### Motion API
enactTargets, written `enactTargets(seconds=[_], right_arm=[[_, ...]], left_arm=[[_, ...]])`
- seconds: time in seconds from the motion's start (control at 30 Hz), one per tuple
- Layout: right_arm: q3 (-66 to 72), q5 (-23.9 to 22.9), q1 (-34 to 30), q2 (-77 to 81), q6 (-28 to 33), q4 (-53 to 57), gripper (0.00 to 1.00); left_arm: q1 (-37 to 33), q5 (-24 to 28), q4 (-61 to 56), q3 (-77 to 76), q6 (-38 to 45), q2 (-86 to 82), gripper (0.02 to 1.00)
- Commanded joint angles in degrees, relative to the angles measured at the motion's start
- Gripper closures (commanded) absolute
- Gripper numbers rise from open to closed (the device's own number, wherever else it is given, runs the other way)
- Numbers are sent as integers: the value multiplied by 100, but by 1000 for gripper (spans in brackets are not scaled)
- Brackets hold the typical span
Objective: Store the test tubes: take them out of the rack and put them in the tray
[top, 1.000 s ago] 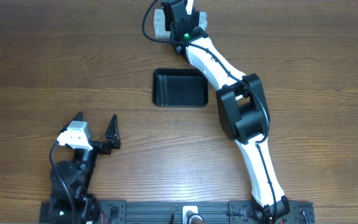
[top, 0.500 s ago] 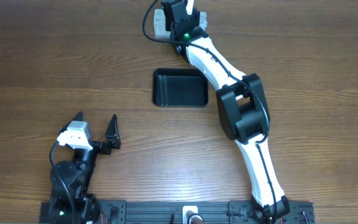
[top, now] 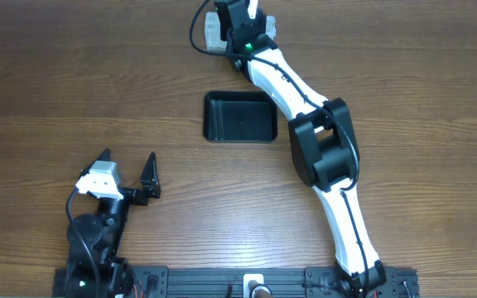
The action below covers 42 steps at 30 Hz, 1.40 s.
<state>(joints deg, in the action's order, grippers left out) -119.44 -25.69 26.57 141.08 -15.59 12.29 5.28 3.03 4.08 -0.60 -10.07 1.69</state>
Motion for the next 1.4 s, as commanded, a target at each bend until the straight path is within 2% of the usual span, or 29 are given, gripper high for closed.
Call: enactTargets(seconds=[0.03, 0.2, 0.33, 0.43, 0.5, 0.6, 0.7, 0.9, 1.07, 1.4], right_arm=[[-496, -181, 39, -533, 302, 68, 943], [-800, -579, 162, -1067, 765, 105, 941], [-817, -588, 295, -1541, 881, 411, 941], [-817, -581, 409, -1779, 579, 1099, 945], [-817, -509, 476, -1864, 59, 1803, 947], [-813, -81, 533, -1864, -702, 2887, 950], [-673, 584, 535, -1788, -1423, 3759, 969], [291, 1552, 535, -1672, -1956, 3814, 961], [933, 1930, 535, -1633, -2105, 3517, 939], [1342, 1967, 570, -1624, -2118, 3530, 952]], left_arm=[[-31, 15, 24, 26, 68, -46, 18], [-31, 15, 24, 26, 68, -46, 18], [-31, 15, 24, 26, 68, -46, 18], [-31, 17, 24, 26, 68, -46, 18], [-31, 15, 24, 26, 68, -46, 18], [-31, 15, 24, 26, 68, -46, 18], [-31, 17, 24, 26, 68, -46, 20], [-31, 15, 24, 26, 68, -46, 18], [-31, 15, 24, 26, 68, -46, 18], [-31, 15, 24, 26, 68, -46, 18]])
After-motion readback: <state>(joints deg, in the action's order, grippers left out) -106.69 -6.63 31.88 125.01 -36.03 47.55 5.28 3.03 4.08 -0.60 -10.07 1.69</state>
